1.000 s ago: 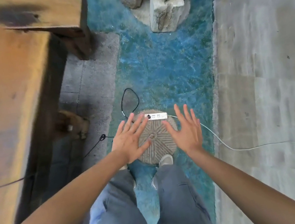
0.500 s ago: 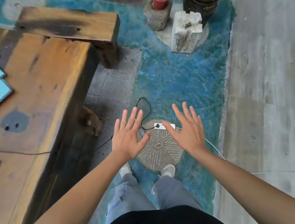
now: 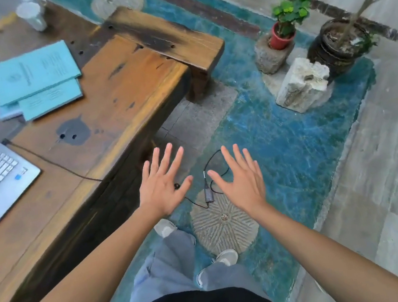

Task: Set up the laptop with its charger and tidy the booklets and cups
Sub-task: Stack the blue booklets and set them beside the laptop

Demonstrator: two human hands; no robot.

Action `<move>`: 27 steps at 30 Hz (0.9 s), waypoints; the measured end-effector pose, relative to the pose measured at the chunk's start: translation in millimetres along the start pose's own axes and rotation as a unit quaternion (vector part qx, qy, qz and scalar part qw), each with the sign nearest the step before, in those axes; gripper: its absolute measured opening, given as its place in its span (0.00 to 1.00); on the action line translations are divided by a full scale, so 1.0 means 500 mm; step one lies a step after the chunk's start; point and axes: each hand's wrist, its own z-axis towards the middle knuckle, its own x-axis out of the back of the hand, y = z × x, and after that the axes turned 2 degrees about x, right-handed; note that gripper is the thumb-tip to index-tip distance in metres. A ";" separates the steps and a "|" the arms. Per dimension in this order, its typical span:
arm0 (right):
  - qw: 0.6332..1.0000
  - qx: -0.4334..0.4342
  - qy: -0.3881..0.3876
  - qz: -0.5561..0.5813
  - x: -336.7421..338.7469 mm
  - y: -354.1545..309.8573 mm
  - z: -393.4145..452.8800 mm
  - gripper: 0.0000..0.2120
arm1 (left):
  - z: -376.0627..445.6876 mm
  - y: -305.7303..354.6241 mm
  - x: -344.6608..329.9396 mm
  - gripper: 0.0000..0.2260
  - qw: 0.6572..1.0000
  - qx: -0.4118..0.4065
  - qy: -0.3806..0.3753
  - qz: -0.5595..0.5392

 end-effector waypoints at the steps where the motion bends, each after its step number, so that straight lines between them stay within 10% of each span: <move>1: 1.000 0.014 -0.006 -0.004 -0.003 -0.018 0.018 0.40 | 0.000 -0.020 0.006 0.33 1.000 0.011 0.005 -0.005; 27: 0.978 0.173 -0.112 -0.031 -0.053 -0.485 0.491 0.36 | 0.153 -0.472 0.171 0.33 0.959 0.239 0.095 -0.119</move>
